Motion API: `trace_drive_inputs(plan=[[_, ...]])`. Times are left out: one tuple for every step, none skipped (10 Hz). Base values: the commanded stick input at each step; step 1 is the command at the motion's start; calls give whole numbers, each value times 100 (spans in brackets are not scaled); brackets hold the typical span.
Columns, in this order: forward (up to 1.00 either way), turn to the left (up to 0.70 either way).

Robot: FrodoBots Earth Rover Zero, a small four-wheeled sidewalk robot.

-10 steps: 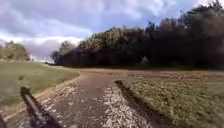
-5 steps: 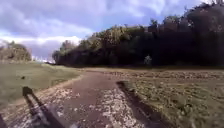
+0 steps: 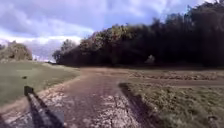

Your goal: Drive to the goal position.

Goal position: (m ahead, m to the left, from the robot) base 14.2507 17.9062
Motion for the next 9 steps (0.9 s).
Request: trace_drive_inputs(plan=[[85, 0], [85, 0], [85, 0], [85, 9], [85, 34], [85, 34], [85, 0], [85, 0], [85, 0]])
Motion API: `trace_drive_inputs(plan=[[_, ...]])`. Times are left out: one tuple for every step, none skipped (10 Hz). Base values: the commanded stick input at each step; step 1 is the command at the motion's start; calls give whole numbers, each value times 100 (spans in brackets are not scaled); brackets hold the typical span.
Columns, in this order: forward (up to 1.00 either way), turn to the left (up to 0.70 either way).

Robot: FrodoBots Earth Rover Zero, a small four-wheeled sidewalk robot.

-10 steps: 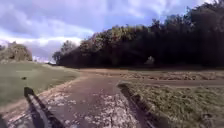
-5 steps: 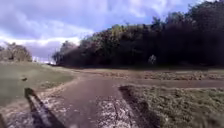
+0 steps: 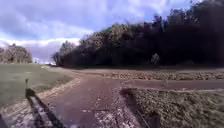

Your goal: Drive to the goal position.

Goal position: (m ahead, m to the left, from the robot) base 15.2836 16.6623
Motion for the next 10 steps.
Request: trace_drive_inputs(plan=[[85, 0], [85, 0], [85, 0], [85, 0], [85, 0], [85, 22], [85, 33], [85, 34], [85, 24], [85, 0]])
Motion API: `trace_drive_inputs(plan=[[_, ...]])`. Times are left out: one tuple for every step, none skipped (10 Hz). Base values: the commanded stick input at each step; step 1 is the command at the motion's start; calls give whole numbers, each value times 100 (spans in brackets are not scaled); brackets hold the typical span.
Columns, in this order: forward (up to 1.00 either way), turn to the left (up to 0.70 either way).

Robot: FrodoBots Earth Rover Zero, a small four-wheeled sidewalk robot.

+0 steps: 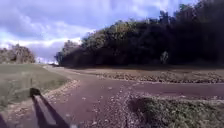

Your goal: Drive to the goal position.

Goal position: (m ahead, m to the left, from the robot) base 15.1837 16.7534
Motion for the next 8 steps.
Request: trace_drive_inputs(plan=[[85, 0], [85, 0], [85, 0], [85, 0], [85, 0], [85, 0], [85, 0], [85, 0]])
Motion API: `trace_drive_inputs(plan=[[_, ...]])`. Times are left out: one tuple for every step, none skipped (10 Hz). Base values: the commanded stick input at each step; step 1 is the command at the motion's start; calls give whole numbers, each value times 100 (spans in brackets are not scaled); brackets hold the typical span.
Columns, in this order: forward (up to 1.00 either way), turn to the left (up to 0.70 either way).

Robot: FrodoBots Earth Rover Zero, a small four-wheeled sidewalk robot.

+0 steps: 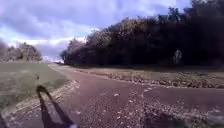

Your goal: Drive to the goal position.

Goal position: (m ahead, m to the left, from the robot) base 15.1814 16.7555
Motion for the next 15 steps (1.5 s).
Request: trace_drive_inputs(plan=[[85, 0], [85, 0], [85, 0], [85, 0], [85, 0], [85, 0], [85, 1], [85, 7], [85, 19], [85, 34], [85, 34], [85, 34], [85, 34], [85, 34], [85, 34]])
